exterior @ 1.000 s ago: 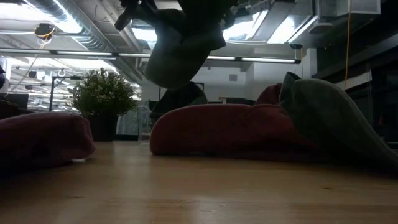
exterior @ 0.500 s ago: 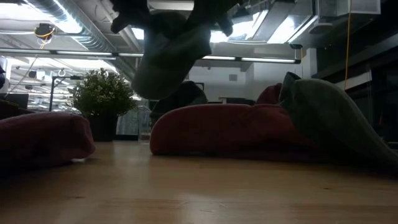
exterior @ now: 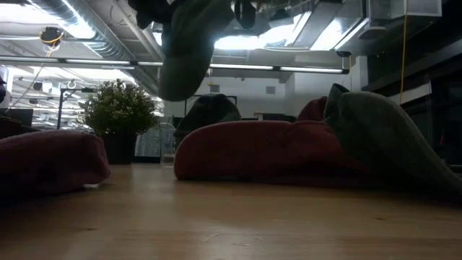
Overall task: Pick & Place hat
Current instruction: Put the top gray cap on the gray cap into the left transparent bin
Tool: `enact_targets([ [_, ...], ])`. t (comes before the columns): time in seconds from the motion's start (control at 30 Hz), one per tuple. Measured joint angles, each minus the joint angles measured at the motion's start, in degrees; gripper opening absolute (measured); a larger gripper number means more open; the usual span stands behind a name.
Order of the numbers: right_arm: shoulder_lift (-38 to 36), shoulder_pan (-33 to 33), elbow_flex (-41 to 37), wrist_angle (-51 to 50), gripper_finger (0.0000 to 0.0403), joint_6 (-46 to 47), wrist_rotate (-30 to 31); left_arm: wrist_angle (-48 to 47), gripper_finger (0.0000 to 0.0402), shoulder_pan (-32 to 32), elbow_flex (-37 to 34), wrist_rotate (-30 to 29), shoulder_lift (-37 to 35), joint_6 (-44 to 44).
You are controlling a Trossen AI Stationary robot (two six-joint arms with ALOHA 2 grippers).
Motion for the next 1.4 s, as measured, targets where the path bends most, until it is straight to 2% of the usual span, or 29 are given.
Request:
enact_targets([
  [0.13,0.00,-0.11,0.00,1.08,0.0004,3.77,-5.69,0.15,0.0019,0.12,0.00,0.59,-1.93,4.78],
  [0.57,-0.03,-1.25,-0.11,16.89,0.0003,13.02,-13.01,1.88,0.0032,0.09,0.11,5.02,-6.78,14.06],
  [0.77,-0.69,-1.62,-0.07,19.30,0.0003,14.77,-16.10,1.82,0.0092,0.22,0.04,6.07,-7.96,16.21],
  [0.93,-1.92,-1.92,0.00,18.50,0.0003,14.84,-17.00,2.14,0.0161,0.20,0.00,-0.38,-8.65,17.09],
  [1.03,-3.00,-2.77,0.00,17.05,0.0003,14.65,-16.44,3.24,0.0198,0.22,0.00,-2.50,-9.43,17.51],
  [1.13,-4.01,-3.65,0.07,13.78,0.0004,14.09,-12.50,6.86,0.0222,0.20,-0.01,-1.92,-10.28,16.50],
  [1.3,-4.00,-5.14,0.04,8.94,0.0006,11.57,-3.62,11.95,0.0232,0.17,0.00,2.41,-10.38,16.26],
  [1.4,-4.00,-5.55,0.04,7.53,0.0007,9.38,2.92,13.46,0.0230,-0.03,0.00,3.11,-9.48,14.13],
])
